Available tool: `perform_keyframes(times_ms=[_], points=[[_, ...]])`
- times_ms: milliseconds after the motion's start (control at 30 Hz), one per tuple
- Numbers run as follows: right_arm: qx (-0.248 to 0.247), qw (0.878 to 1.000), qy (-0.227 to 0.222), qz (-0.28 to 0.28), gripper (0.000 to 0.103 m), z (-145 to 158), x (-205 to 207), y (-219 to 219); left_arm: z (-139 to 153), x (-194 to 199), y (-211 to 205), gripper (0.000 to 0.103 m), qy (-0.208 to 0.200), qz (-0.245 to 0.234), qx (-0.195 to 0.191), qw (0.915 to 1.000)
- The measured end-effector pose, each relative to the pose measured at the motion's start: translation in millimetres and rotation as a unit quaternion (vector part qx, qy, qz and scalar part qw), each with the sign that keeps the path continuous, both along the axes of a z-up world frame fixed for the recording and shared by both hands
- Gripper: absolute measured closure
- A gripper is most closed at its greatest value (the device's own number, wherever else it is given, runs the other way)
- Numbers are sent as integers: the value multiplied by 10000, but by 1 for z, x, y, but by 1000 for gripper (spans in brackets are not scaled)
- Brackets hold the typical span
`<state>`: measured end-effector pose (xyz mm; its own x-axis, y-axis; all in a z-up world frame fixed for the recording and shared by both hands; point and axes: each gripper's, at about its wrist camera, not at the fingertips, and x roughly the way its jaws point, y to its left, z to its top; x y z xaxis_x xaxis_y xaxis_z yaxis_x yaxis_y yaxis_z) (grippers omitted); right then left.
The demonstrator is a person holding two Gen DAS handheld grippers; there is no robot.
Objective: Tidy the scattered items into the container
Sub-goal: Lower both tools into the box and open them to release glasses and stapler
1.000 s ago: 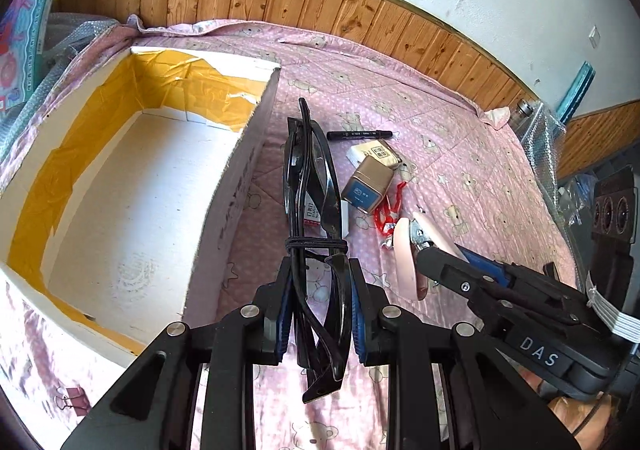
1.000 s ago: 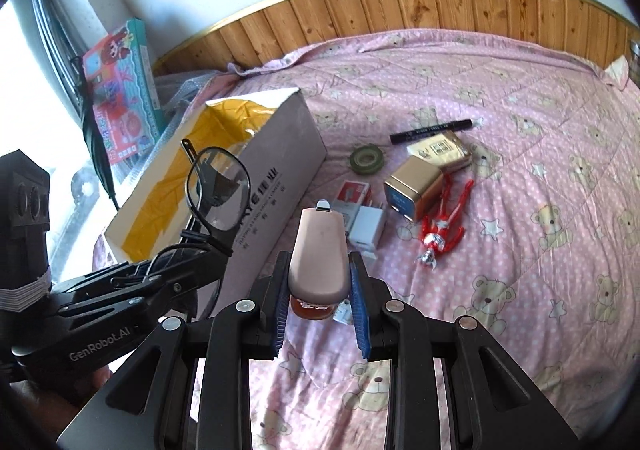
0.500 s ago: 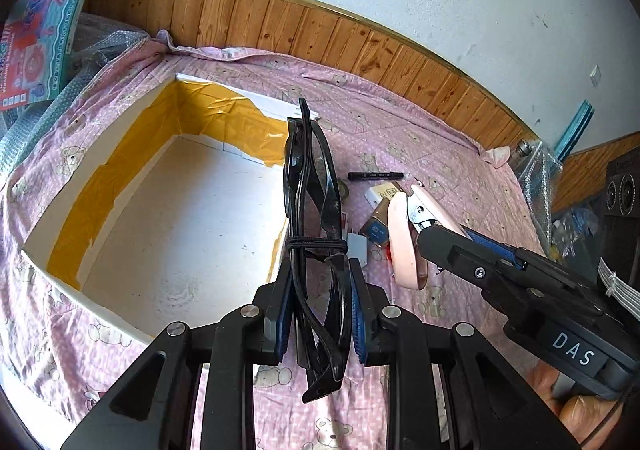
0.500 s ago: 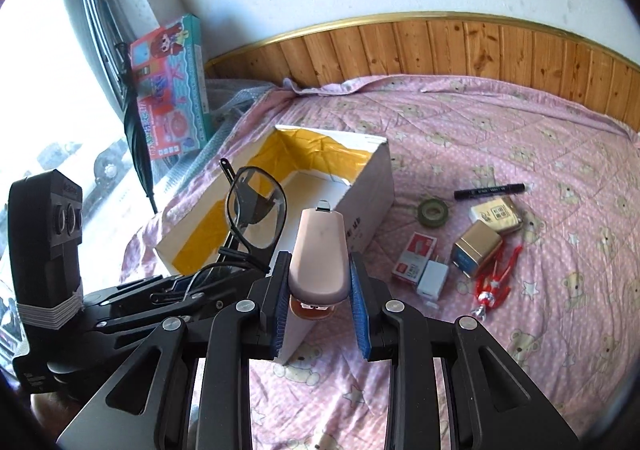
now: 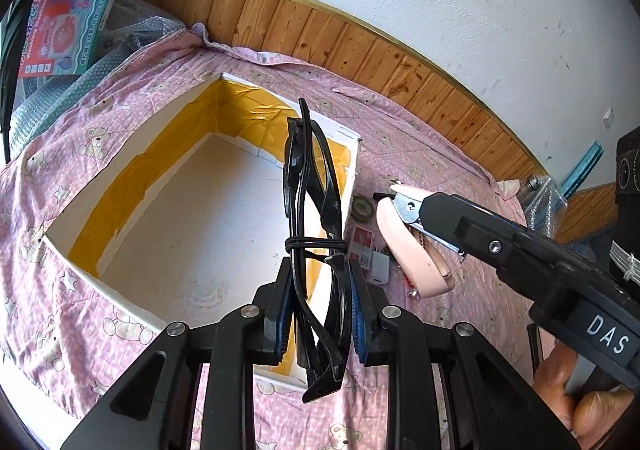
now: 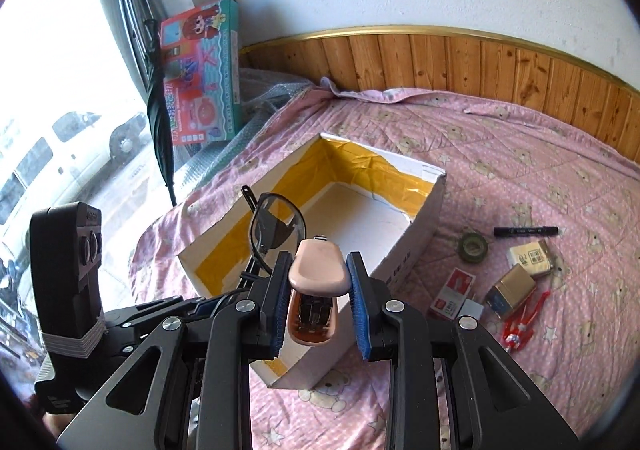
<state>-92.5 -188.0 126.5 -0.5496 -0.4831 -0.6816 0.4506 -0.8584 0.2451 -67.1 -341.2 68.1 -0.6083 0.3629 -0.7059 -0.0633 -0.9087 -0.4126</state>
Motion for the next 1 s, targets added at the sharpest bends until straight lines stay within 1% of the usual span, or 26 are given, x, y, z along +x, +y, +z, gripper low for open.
perform_keyframes(times_ms=[200,333,467,600,700,733,800,833,933,1000], points=[[61,9999,-62,91,75,-6,-16,-16,-8,-7,-28,77,-49,220,-54,9997],[-51,9997,-230,96,75,-14,-33,-23,-16,-15,-46,77,-180,318,-113,9993],[-108,9989,-445,126,75,-26,-54,-32,-26,-30,-59,77,-409,261,94,9988],[-55,9983,-566,98,75,-34,-73,-40,-27,-54,-61,77,-555,61,170,9983],[4,9978,-657,55,75,-39,-90,-43,-24,-74,-60,77,-586,-87,-1,9982],[22,9975,-707,51,75,-42,-96,-44,-25,-81,-60,77,-627,-115,-87,9979],[31,9966,-828,10,75,-49,-108,-44,-28,-94,-59,77,-750,-219,-111,9969],[54,9960,-896,20,75,-52,-114,-45,-30,-101,-57,77,-813,-233,-183,9963],[198,9947,-1008,17,75,-62,-130,-49,-40,-119,-53,77,-996,-260,-487,9935],[298,9936,-1085,27,74,-67,-140,-51,-42,-128,-47,77,-951,-324,-821,9915]])
